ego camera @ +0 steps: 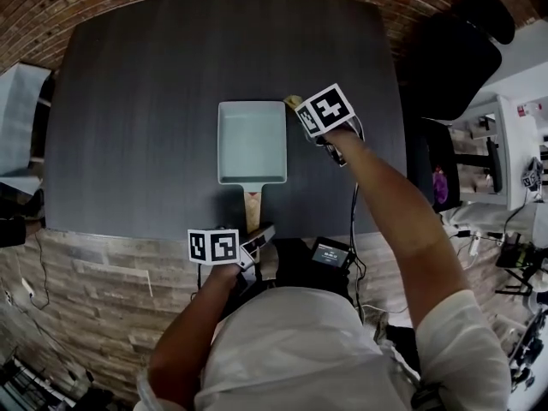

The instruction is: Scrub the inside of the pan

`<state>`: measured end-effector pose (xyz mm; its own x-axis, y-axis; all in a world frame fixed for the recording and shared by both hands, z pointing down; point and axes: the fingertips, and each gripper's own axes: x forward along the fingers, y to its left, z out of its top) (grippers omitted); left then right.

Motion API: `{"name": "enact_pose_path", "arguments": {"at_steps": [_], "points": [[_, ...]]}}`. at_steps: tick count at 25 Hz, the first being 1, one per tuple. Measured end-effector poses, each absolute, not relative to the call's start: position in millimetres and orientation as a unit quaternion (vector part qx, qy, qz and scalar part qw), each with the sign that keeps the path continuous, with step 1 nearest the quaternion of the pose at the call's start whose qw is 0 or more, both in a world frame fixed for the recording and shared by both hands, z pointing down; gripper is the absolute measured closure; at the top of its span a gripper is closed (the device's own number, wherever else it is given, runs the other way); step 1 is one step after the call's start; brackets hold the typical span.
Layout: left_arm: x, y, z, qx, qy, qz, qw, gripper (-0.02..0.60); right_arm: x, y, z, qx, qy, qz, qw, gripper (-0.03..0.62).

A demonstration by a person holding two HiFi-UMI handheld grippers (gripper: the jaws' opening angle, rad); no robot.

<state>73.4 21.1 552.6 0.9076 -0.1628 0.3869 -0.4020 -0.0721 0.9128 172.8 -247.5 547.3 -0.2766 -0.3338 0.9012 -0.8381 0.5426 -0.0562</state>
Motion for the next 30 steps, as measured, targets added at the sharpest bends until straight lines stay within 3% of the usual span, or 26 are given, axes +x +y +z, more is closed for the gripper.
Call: {"name": "enact_pose_path", "arguments": {"at_steps": [18, 30], "points": [[67.7, 35.9, 567.2, 0.732, -0.164, 0.194, 0.632, 0.548, 144.3, -197.5, 555.2, 0.272, -0.802, 0.252, 0.469, 0.549], [78.9, 35.9, 556.5, 0.736, -0.134, 0.194, 0.635, 0.546, 135.4, -151.4, 556.0, 0.241, -0.813, 0.249, 0.468, 0.549]]}}
